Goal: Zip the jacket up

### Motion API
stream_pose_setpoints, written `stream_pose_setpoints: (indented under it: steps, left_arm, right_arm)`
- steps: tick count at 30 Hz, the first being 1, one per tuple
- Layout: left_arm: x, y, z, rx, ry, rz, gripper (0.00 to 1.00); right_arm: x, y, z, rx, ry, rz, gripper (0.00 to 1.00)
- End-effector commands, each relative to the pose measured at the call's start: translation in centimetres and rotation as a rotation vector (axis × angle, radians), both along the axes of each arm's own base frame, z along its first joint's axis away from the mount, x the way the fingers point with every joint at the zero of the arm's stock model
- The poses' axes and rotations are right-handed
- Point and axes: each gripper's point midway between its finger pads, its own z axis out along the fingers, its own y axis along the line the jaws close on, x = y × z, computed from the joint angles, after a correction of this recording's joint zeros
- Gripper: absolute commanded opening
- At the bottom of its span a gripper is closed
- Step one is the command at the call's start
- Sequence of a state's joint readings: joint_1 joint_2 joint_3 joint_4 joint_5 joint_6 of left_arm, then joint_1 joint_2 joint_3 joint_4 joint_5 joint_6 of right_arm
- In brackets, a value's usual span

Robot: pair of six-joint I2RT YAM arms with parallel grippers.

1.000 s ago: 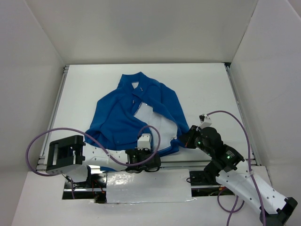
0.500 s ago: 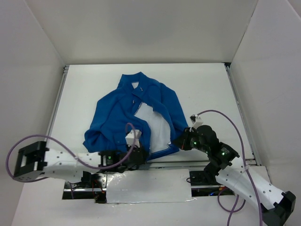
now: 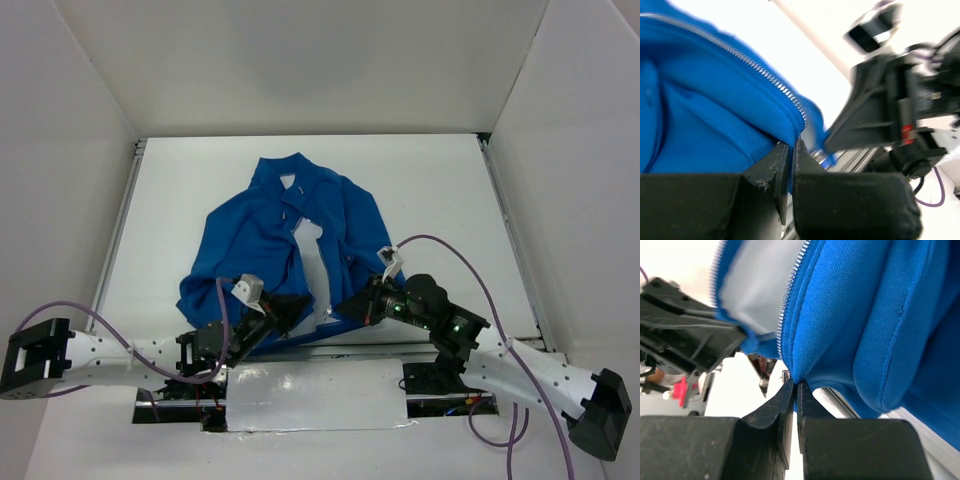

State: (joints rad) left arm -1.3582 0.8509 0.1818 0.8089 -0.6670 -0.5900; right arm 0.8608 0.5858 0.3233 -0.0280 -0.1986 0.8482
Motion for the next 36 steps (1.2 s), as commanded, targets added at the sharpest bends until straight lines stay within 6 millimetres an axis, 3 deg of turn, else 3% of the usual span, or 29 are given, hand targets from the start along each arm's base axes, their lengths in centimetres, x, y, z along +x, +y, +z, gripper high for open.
stream_pose_setpoints:
  steps: [1, 6, 12, 17, 23, 36]
  left_arm:
    - [-0.6, -0.4, 7.9, -0.176, -0.217, -0.046, 0.0]
    - [-1.5, -0.4, 8.5, -0.188, -0.278, -0.109, 0.0]
    - [-1.8, 0.0, 7.9, -0.194, -0.285, -0.13, 0.0]
    - [-1.6, 0.0, 7.3, -0.201, -0.266, -0.124, 0.0]
    - [-1.7, -0.5, 7.3, -0.208, -0.269, -0.148, 0.0]
    - [-2.4, -1.4, 7.3, -0.237, -0.264, -0.202, 0.0]
  right_arm:
    - [0.1, 1.8, 3.2, 0.142, -0.056, 0.019, 0.0]
    - [-0.5, 2.4, 3.4, 0.179, -0.092, 0.081, 0.0]
    - [-0.9, 2.2, 3.9, 0.224, -0.153, 0.097, 0.0]
    - [-1.6, 1.9, 5.5, 0.308, -0.279, 0.133, 0.0]
    - [-3.0, 1.8, 5.7, 0.341, -0.417, 0.211, 0.0]
    - [-1.7, 1.5, 5.8, 0.322, -0.517, 0.153, 0.0]
